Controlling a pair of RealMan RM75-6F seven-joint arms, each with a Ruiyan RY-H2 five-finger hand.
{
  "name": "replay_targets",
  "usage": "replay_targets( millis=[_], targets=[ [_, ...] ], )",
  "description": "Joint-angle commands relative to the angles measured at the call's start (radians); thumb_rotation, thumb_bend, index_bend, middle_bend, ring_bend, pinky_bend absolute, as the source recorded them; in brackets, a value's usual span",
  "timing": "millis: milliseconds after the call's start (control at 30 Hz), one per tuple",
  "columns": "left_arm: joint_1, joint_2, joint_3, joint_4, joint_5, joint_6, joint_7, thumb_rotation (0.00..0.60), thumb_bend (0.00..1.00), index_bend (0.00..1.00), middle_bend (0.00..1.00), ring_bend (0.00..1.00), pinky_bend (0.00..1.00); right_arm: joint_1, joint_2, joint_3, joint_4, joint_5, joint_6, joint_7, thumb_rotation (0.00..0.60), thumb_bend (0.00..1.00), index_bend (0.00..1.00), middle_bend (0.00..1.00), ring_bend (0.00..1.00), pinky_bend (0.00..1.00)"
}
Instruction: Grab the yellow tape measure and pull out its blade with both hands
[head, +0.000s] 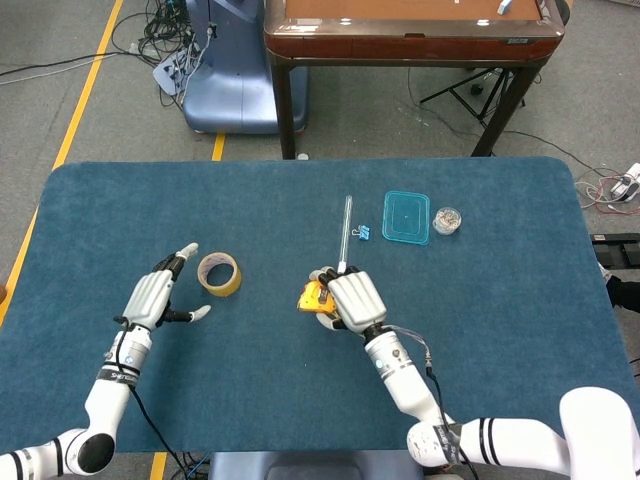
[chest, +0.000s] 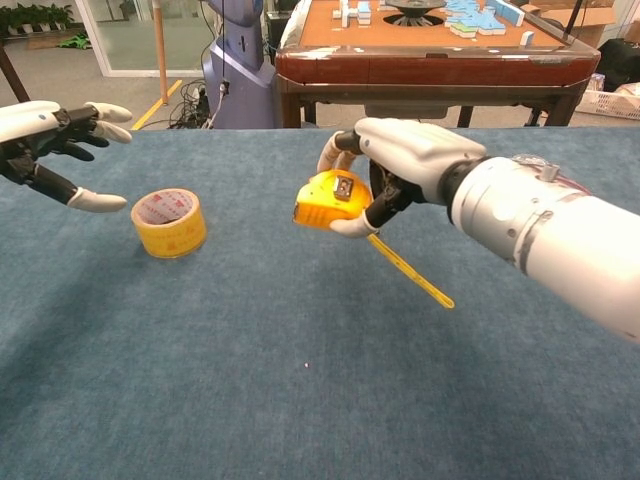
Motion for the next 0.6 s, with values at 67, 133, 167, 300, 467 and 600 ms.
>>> replay_targets(
  millis=[67,133,167,300,467,600],
  targets=[
    [-0.018,-0.021,-0.003,0.004,-0.029,-0.004,0.009,0.6,0.17,0.0,0.04,0.01,0.06,0.025,-0.048,0.015,0.036,0.019,0.014,-0.007,0.6,0.78,0.61,0.67,0.56,0.35],
    [-0.025,-0.031,-0.005,0.007,-0.043,-0.008,0.007,0.6,0.17,0.0,0.01,0.0,0.05,0.034,-0.068,0.021,0.048,0.029,0.019,-0.009,0.6,0.78,0.61,0.67,0.56,0.35],
    [-0.031,-0.038,-0.006,0.009,-0.052,-0.011,0.006,0.6,0.17,0.0,0.0,0.0,0.04,0.039,-0.079,0.026,0.054,0.034,0.021,-0.008,0.6,0.78,0.61,0.67,0.56,0.35],
    [-0.049,-0.06,-0.009,0.021,-0.073,-0.023,-0.001,0.6,0.17,0.0,0.0,0.0,0.03,0.055,-0.103,0.036,0.069,0.051,0.02,-0.008,0.6,0.78,0.61,0.67,0.57,0.35],
    [-0.071,-0.096,-0.007,0.036,-0.088,-0.027,0.001,0.6,0.17,0.0,0.0,0.0,0.02,0.077,-0.118,0.048,0.08,0.071,0.017,-0.022,0.6,0.78,0.61,0.67,0.57,0.35],
    [-0.086,-0.123,-0.011,0.045,-0.094,-0.025,-0.003,0.6,0.17,0.0,0.0,0.0,0.0,0.091,-0.128,0.058,0.091,0.082,0.015,-0.025,0.6,0.78,0.61,0.67,0.57,0.35]
  ],
)
